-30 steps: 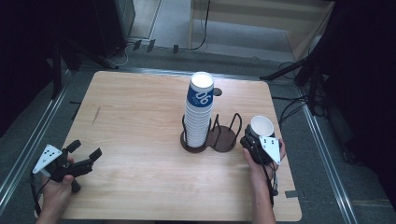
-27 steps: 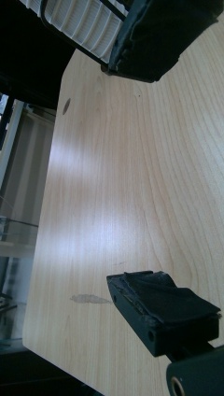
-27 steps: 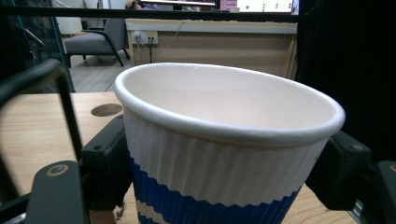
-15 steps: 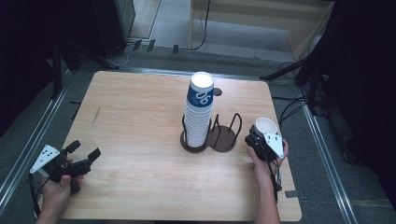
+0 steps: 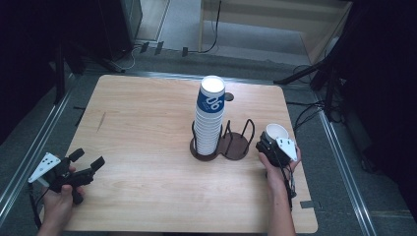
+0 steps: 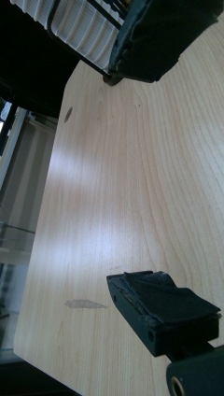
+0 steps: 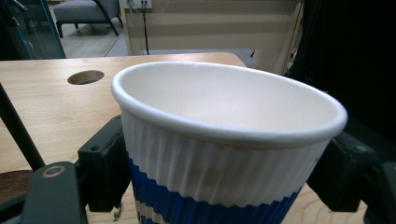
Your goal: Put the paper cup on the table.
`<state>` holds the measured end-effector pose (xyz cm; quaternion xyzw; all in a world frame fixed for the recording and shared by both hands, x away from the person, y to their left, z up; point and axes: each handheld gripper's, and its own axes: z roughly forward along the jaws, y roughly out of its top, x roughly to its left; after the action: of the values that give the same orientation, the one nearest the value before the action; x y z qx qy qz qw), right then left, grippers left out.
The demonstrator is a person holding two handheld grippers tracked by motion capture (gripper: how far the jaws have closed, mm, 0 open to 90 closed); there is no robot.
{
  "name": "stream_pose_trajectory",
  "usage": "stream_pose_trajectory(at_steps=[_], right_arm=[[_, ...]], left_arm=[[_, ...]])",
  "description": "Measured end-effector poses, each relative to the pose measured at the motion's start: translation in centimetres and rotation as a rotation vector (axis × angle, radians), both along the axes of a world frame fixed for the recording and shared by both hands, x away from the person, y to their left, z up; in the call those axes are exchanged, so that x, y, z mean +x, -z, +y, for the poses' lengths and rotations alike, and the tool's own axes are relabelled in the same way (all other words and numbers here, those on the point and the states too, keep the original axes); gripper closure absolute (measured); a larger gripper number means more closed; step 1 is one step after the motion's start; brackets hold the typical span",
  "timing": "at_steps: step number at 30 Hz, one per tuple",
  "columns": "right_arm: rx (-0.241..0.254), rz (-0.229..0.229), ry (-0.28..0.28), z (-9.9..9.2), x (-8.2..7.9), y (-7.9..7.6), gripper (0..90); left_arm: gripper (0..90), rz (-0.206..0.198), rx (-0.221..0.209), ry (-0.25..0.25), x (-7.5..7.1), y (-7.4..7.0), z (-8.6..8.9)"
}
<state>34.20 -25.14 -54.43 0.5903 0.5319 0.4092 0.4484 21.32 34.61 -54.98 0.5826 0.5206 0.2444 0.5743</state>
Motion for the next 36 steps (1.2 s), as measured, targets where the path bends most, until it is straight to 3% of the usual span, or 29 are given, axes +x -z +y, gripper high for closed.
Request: stream_pose_trajectory(at_steps=[8, 12, 18, 23, 36], right_arm=[[0.01, 0.048, 0.001, -0.2, -0.2, 0.0, 11.6], [0.049, 0.06, -0.019, -0.4, -0.4, -0.4, 0.2], [0.064, 0.04, -0.034, -0.7, -1.3, -1.4, 0.0], [0.048, 0.031, -0.036, -1.1, -2.2, -2.1, 0.0], [0.099, -0.018, -0.018, -2.6, -6.4, -3.9, 0.0]], left_arm=[[3.1, -0.014, -0.002, -0.002, -0.1, 0.0, 0.0], [3.1, -0.014, -0.011, -0.01, -0.1, 0.0, 0.1], [3.1, -0.007, -0.004, -0.007, -0.1, 0.0, 0.0], [3.1, 0.001, 0.015, 0.003, -0.1, 0.1, -0.2], [3.1, 0.029, 0.032, -0.009, -0.1, 0.0, -0.1]])
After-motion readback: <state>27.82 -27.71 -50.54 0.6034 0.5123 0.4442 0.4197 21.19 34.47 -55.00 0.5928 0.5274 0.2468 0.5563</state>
